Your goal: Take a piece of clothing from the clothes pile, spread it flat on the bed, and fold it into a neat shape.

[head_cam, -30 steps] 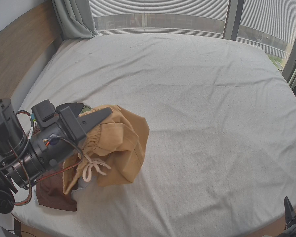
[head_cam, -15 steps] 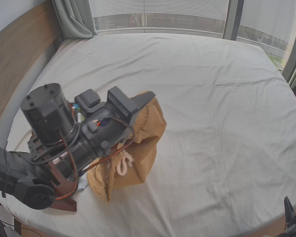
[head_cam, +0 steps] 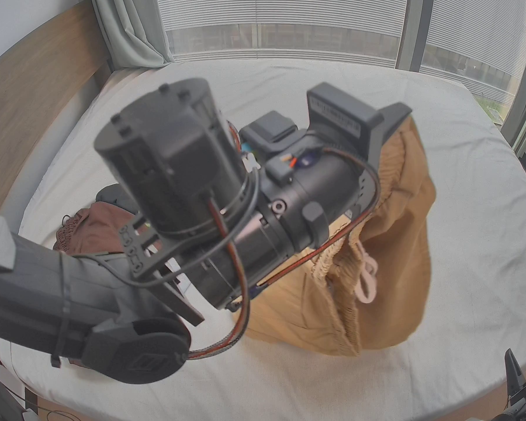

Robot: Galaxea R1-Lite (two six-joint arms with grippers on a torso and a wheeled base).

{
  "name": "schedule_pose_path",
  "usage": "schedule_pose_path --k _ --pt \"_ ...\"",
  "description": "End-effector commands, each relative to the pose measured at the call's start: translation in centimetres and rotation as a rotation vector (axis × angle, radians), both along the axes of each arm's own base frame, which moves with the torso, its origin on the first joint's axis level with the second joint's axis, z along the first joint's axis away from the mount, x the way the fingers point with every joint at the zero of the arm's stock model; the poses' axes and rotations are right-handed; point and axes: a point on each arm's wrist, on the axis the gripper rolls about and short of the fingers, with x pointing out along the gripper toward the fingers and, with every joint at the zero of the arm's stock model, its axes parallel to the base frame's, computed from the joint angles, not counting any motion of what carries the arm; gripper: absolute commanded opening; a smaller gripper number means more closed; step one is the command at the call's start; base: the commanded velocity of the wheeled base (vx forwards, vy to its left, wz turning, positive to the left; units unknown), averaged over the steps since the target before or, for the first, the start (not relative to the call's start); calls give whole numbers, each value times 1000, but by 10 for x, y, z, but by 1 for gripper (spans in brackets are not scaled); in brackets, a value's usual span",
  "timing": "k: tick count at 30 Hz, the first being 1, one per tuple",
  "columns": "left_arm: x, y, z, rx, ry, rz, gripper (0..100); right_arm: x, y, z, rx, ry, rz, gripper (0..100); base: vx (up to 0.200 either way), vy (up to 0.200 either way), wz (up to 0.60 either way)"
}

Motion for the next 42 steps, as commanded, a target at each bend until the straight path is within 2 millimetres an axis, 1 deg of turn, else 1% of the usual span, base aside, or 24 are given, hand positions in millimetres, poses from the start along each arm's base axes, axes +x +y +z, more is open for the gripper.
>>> schedule_pose_path --k 1,2,3,4,5,7,8,9,11,14,15,16,17,19,20,21,22,29,31,35,40,42 --pt "-23 16 42 -142 -17 -58 0 1 0 -5 1 8 0 100 0 0 0" --pt "-27 29 51 -169 -2 -61 0 1 0 -5 -1 10 0 100 0 0 0" --pt "-26 35 52 -170 5 -53 0 1 0 -5 1 10 0 100 0 0 0" --pt "-20 46 50 -156 16 -29 0 1 0 -5 -1 8 0 100 0 0 0" --pt "-13 54 43 -123 29 -10 0 1 0 -5 -1 10 0 100 0 0 0" --pt "-3 65 24 -47 63 0 0 1 0 -5 -1 8 0 100 0 0 0" --pt "2 72 10 1 85 2 0 1 0 -5 -1 10 0 100 0 0 0" --pt "4 75 4 16 92 6 0 1 0 -5 -1 12 0 100 0 0 0" --pt "10 83 -24 105 117 31 0 1 0 -5 -1 10 0 100 0 0 0" --pt "17 85 -51 197 94 75 0 1 0 -5 -1 12 0 100 0 0 0" --pt "17 85 -51 197 94 75 0 1 0 -5 -1 12 0 100 0 0 0" --pt "23 88 -70 251 72 108 0 1 0 -5 -1 10 0 100 0 0 0" --pt "23 88 -70 251 72 108 0 1 0 -5 -1 10 0 100 0 0 0" --pt "27 90 -91 280 48 134 0 1 0 -5 -1 8 0 100 0 0 0" --pt "27 90 -91 280 48 134 0 1 0 -5 -1 8 0 100 0 0 0" --pt "27 91 -99 283 37 139 0 1 0 -5 -1 12 0 100 0 0 0" --pt "27 93 -103 289 36 143 0 1 0 -5 -1 10 0 100 0 0 0" --pt "32 112 -119 299 35 202 0 1 0 -5 -1 10 0 100 0 0 0" --pt "33 119 -127 310 34 229 0 1 0 -5 -1 12 0 100 0 0 0" --pt "37 131 -136 380 2 281 0 1 0 -5 -1 8 0 100 0 0 0" --pt "42 142 -142 455 -41 341 0 1 0 -5 -1 10 0 100 0 0 0" --pt "41 144 -146 496 -55 365 0 1 0 -5 -1 8 0 100 0 0 0"
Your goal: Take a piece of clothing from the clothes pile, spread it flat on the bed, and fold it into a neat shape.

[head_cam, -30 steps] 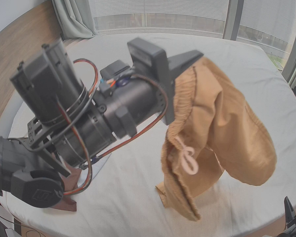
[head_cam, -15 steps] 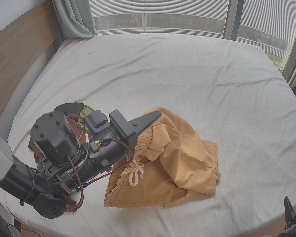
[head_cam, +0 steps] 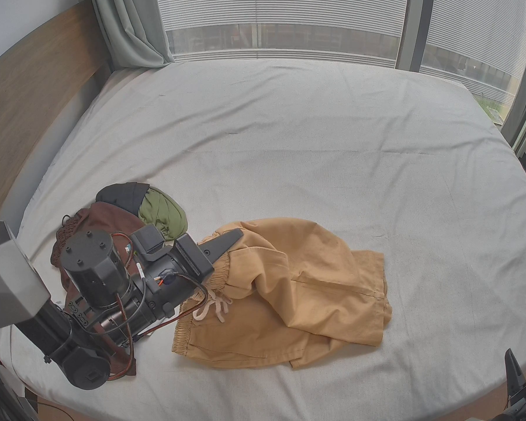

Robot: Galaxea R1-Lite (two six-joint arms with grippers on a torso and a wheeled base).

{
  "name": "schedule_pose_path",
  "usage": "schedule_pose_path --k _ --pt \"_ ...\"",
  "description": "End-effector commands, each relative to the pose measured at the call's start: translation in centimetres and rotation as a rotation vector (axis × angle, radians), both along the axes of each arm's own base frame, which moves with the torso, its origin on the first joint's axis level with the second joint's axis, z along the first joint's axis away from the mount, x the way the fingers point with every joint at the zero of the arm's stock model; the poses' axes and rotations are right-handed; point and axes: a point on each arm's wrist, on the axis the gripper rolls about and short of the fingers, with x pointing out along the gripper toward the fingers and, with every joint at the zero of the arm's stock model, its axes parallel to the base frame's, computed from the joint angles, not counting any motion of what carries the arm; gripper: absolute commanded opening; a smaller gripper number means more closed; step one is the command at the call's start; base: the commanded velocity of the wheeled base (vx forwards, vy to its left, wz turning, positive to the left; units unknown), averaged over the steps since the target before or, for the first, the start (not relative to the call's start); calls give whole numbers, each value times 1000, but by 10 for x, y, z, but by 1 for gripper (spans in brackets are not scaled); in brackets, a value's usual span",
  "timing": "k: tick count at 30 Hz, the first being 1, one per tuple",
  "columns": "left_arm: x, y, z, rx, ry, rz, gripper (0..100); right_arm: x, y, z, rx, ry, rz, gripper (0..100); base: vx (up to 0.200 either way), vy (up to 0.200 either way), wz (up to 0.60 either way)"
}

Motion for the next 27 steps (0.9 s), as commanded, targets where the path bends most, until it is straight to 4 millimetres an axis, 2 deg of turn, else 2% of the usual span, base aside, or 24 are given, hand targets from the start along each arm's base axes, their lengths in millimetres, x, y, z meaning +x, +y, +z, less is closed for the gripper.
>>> schedule_pose_path --k 1,12,19,21,27 --pt "2 8 -14 76 10 52 0 1 0 -5 0 10 1 100 0 0 0" --pt "23 27 -33 289 -79 180 0 1 0 -5 0 10 -1 100 0 0 0" --pt "35 51 -31 320 -98 265 0 1 0 -5 0 12 -1 100 0 0 0" --pt "39 61 -37 340 -80 283 0 1 0 -5 -2 12 -1 100 0 0 0" --pt "41 66 -46 357 -53 289 0 1 0 -4 -10 9 -1 100 0 0 0"
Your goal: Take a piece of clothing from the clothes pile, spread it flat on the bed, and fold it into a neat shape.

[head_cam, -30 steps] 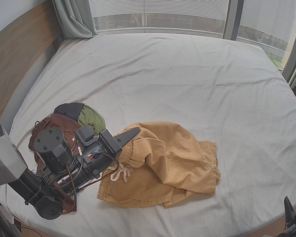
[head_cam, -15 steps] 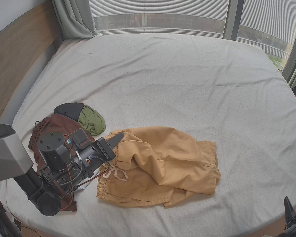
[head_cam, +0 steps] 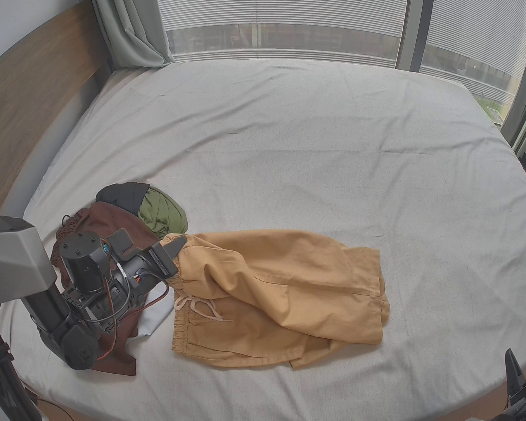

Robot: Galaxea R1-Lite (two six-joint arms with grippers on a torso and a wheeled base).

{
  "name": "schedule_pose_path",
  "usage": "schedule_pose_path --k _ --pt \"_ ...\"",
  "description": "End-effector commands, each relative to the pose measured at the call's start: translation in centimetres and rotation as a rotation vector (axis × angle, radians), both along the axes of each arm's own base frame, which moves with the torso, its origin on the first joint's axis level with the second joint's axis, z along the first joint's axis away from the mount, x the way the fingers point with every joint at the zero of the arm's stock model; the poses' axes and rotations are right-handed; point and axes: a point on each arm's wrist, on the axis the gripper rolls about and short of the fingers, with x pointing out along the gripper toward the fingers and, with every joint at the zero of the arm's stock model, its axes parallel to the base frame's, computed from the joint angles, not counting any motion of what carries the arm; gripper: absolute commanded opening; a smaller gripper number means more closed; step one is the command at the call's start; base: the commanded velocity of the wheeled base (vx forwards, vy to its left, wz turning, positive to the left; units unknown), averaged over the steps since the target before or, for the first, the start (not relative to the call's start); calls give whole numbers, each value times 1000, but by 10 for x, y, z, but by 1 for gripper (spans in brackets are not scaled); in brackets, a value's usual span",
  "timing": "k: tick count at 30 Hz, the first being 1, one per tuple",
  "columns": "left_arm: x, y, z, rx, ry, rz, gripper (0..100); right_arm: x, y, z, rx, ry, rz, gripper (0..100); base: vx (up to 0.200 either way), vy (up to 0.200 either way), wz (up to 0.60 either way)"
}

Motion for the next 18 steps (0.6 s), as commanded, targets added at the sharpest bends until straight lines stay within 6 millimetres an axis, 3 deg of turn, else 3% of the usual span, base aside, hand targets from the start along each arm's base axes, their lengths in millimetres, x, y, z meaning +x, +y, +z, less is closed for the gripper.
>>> schedule_pose_path --k 1,18 --pt "3 3 -6 9 16 11 0 1 0 -5 -7 10 0 100 0 0 0" --pt "8 16 -14 67 20 42 0 0 0 -5 -30 3 11 100 0 0 0"
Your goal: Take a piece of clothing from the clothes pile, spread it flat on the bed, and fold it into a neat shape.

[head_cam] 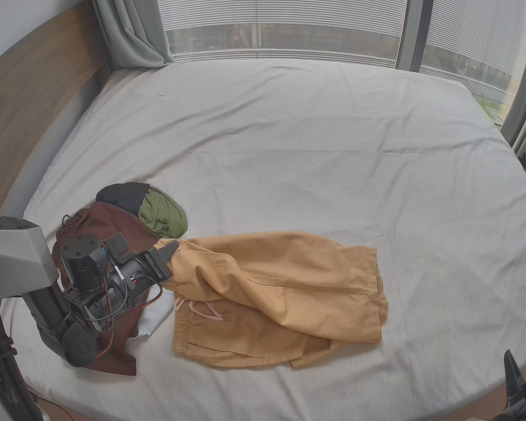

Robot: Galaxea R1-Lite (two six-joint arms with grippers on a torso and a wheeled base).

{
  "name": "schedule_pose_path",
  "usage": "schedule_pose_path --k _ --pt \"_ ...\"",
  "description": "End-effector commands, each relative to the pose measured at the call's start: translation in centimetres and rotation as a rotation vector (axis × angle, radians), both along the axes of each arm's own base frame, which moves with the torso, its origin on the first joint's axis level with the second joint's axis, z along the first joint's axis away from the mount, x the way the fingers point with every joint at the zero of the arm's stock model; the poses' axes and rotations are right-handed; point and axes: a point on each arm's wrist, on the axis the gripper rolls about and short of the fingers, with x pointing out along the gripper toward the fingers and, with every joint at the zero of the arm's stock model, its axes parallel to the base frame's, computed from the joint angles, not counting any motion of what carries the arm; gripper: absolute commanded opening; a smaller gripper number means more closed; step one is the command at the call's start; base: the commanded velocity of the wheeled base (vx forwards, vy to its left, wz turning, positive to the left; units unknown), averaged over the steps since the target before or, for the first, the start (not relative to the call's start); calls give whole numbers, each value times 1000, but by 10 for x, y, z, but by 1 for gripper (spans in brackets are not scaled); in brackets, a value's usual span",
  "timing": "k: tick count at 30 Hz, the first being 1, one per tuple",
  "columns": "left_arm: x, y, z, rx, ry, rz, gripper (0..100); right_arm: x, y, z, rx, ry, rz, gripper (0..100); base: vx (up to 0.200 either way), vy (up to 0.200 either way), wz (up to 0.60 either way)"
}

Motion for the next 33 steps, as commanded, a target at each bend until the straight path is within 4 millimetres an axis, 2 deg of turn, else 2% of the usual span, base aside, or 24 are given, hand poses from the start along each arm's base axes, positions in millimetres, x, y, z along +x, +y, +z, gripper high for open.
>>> schedule_pose_path --k 1,33 --pt "0 2 -2 1 8 8 0 0 0 -5 -2 6 1 100 0 0 0" --pt "2 3 -1 1 1 11 0 0 0 -5 -6 6 13 100 0 0 0"
